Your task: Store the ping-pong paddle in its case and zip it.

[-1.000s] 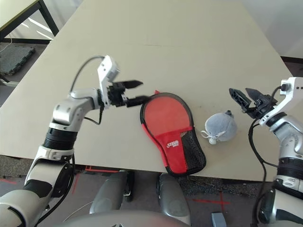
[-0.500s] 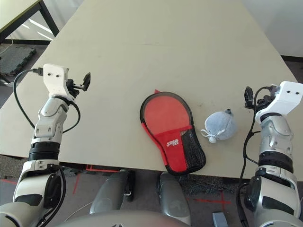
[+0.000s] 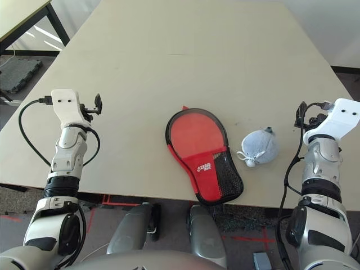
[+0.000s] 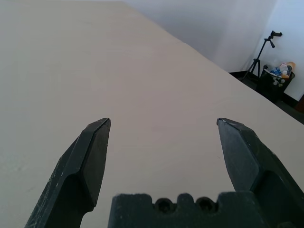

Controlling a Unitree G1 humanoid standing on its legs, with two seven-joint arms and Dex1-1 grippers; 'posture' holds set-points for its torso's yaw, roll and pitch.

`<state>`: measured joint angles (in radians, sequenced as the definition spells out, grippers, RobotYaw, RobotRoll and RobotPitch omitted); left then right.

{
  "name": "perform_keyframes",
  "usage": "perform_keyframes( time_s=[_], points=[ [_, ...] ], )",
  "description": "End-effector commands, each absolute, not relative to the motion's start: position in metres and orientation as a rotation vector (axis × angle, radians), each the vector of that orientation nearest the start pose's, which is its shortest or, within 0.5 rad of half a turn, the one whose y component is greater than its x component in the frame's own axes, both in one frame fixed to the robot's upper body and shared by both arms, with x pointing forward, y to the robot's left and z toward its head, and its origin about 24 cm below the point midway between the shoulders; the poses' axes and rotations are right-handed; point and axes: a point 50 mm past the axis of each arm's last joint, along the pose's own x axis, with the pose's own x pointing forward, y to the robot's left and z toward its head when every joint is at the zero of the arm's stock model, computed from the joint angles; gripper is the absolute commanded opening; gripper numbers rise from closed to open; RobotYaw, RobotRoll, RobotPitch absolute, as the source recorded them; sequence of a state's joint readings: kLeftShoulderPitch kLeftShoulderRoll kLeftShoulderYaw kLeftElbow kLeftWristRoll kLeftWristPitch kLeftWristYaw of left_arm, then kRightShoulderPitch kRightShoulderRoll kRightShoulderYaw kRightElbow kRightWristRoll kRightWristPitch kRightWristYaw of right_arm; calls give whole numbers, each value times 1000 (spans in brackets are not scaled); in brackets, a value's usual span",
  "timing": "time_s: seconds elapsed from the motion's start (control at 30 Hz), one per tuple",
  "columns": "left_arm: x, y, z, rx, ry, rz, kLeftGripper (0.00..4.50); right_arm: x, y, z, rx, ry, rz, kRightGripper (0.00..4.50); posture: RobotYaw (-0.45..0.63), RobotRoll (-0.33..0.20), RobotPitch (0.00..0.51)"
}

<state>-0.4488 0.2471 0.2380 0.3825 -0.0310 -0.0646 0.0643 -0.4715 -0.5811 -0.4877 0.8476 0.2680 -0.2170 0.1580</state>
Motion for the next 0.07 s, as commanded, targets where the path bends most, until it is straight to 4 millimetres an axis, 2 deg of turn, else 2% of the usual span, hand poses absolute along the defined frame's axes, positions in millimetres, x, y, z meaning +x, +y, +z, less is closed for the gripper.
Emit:
perform_keyframes(
  time_s=[0.03, 0.07],
  points=[
    [328, 244, 96, 143, -122, 279, 4500, 286, -379, 92, 6, -95, -485, 4458, 53, 0, 125],
    [328, 244, 95, 141, -118, 275, 4500, 286, -379, 93, 7, -96, -484, 4458, 53, 0, 125]
  ],
)
